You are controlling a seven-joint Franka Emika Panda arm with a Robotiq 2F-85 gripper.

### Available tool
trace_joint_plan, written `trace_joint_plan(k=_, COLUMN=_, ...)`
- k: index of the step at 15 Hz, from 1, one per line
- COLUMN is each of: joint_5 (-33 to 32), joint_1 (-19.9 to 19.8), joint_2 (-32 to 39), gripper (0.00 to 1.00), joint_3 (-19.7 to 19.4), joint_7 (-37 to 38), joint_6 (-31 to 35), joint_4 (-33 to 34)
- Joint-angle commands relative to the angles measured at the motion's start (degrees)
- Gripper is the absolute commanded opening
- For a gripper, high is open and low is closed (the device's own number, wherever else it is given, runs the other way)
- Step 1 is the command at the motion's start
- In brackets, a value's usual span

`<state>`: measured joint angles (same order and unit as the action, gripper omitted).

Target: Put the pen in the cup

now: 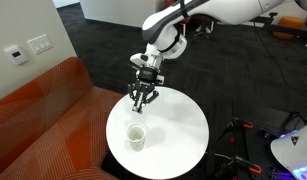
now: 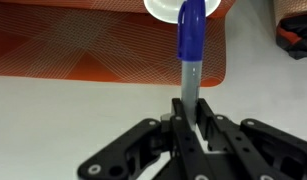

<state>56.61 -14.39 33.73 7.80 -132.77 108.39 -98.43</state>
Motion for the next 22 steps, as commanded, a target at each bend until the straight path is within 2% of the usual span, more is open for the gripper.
trace_joint_plan(k=1, joint_5=0.78, joint_1=1.72, joint_2=1.06, gripper=0.05, joint_3=-1.49, joint_7=-1.37, joint_6=-5.31, joint_4=2.98)
trace_joint_plan(k=13, joint_5=0.41, joint_1=3.46, joint_2=7.82, gripper=0.05, joint_3=-1.46, joint_7=-7.39, joint_6=-14.58, joint_4=6.75)
trace_joint_plan(k=22, joint_5=0.58, joint_1=4.06, joint_2=12.87, gripper=0.05, joint_3=-1.64, joint_7=-11.32, joint_6=-12.25, joint_4=11.93)
